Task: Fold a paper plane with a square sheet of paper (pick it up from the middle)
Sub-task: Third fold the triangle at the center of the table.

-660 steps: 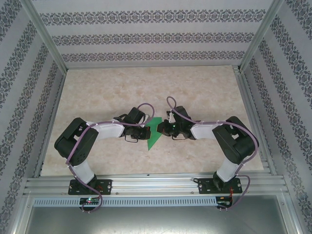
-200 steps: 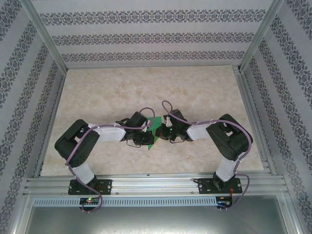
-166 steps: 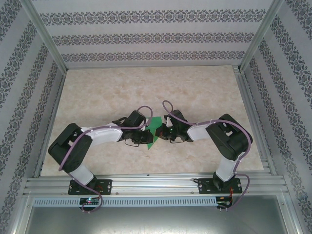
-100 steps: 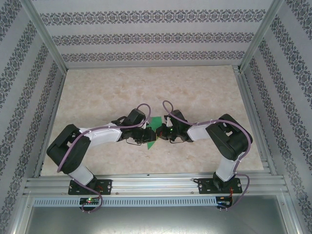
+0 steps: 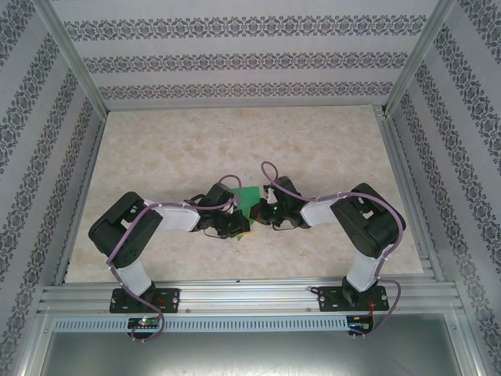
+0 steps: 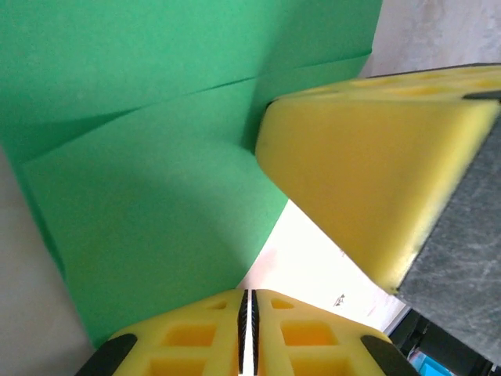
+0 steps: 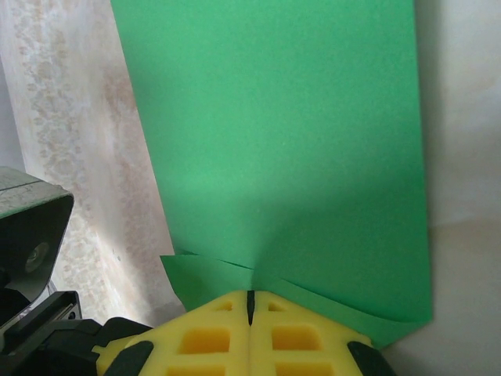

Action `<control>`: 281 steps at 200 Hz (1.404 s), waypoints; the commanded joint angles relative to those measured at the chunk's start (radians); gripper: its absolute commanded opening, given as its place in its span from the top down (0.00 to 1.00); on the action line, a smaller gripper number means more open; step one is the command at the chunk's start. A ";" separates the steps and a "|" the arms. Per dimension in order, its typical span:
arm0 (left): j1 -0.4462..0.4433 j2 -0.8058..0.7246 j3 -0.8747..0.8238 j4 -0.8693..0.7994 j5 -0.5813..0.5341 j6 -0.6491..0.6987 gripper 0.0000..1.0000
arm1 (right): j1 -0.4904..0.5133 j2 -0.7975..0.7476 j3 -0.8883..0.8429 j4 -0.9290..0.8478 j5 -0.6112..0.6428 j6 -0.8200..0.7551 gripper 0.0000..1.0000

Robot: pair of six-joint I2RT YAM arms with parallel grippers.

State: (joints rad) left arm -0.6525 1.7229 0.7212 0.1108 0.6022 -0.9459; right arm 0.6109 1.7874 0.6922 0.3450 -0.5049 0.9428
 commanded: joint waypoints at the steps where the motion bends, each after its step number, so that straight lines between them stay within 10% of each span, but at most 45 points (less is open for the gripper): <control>1: -0.002 0.014 -0.083 -0.045 -0.037 -0.044 0.85 | -0.009 0.036 -0.016 -0.153 0.111 -0.033 0.96; 179: -0.001 -0.375 -0.102 -0.333 -0.179 0.054 0.80 | 0.004 -0.008 -0.033 -0.158 0.157 0.005 0.95; 281: -0.001 -0.035 0.093 -0.132 -0.074 0.076 0.80 | 0.007 -0.012 -0.012 -0.138 0.141 0.017 0.94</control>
State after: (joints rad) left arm -0.6529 1.6356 0.7906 -0.0448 0.5056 -0.8944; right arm 0.6136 1.7607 0.6979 0.2901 -0.4492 0.9485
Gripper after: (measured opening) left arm 0.214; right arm 0.061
